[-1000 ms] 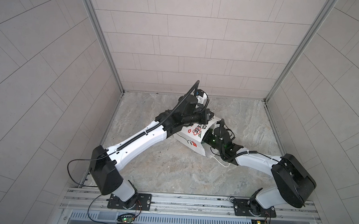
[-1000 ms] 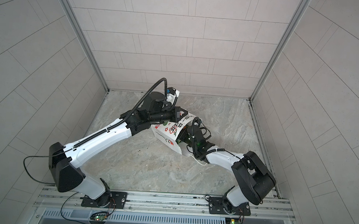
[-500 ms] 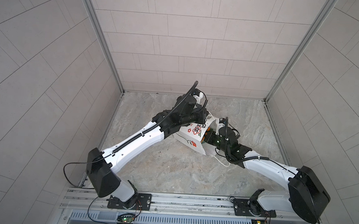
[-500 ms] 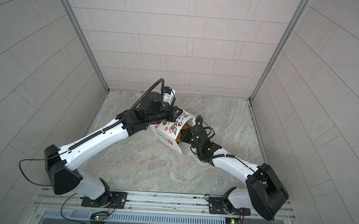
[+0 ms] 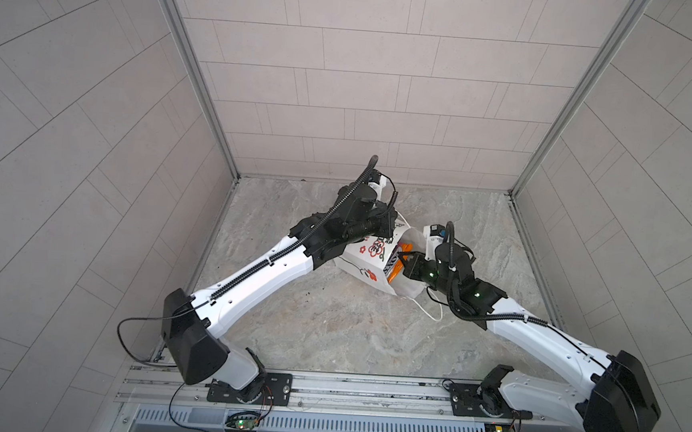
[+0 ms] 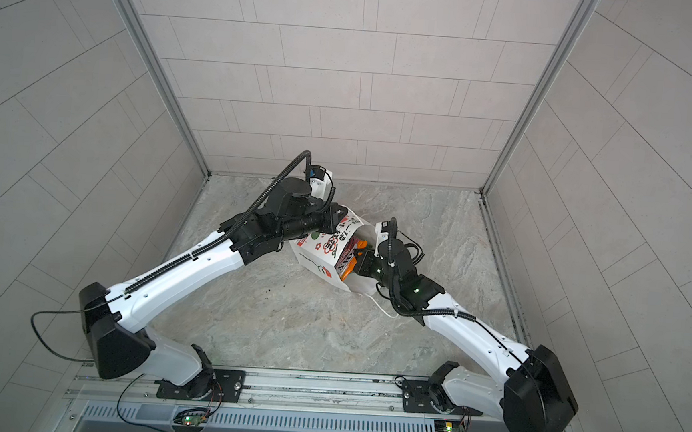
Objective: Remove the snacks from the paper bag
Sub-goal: 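Grasp the orange Fox's fruits packet with the right gripper and pull it out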
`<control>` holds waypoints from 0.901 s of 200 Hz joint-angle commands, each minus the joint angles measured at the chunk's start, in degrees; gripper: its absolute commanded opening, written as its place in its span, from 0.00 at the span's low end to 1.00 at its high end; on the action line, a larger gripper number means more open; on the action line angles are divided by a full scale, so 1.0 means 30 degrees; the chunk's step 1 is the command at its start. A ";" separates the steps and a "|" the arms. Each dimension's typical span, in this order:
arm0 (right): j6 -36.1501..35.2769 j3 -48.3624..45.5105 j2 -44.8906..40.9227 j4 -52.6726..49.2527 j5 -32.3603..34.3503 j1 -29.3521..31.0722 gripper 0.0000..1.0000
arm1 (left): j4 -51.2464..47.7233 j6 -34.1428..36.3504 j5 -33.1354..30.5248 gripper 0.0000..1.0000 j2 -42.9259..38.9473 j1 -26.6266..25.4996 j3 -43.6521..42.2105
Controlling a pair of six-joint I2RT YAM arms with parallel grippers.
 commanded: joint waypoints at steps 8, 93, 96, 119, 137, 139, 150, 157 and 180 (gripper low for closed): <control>-0.0872 0.0903 -0.1418 -0.1283 -0.0243 -0.0146 0.00 | 0.0153 0.0207 -0.0310 0.00 -0.0686 -0.0052 -0.0235; -0.2327 0.3021 -0.4488 -0.5437 0.0083 -0.0607 0.00 | 0.0031 0.0475 -0.0545 0.00 -0.0927 -0.0050 -0.0558; -0.2375 0.3143 -0.4573 -0.5618 0.0105 -0.0624 0.00 | 0.0037 0.0499 -0.0530 0.00 -0.0922 -0.0042 -0.0558; -0.2735 0.3748 -0.5299 -0.6496 0.0115 -0.0902 0.00 | 0.0038 0.0590 -0.0435 0.00 -0.0962 -0.0033 -0.0611; -0.3035 0.4439 -0.5771 -0.7224 -0.0064 -0.1105 0.00 | 0.0005 0.0704 -0.0314 0.00 -0.0995 -0.0048 -0.0616; -0.3073 0.4555 -0.5798 -0.7295 -0.0045 -0.1116 0.00 | -0.0007 0.0722 -0.0296 0.00 -0.0974 -0.0040 -0.0616; -0.3305 0.5054 -0.6119 -0.7863 0.0027 -0.1208 0.00 | 0.0008 0.0758 -0.0209 0.00 -0.0962 -0.0037 -0.0616; -0.3442 0.5340 -0.6328 -0.8173 0.0099 -0.1259 0.00 | 0.0020 0.0766 -0.0153 0.00 -0.0968 -0.0038 -0.0616; -0.3962 0.6117 -0.7042 -0.9271 0.0952 -0.1426 0.00 | 0.0053 0.0770 -0.0040 0.00 -0.0925 -0.0037 -0.0608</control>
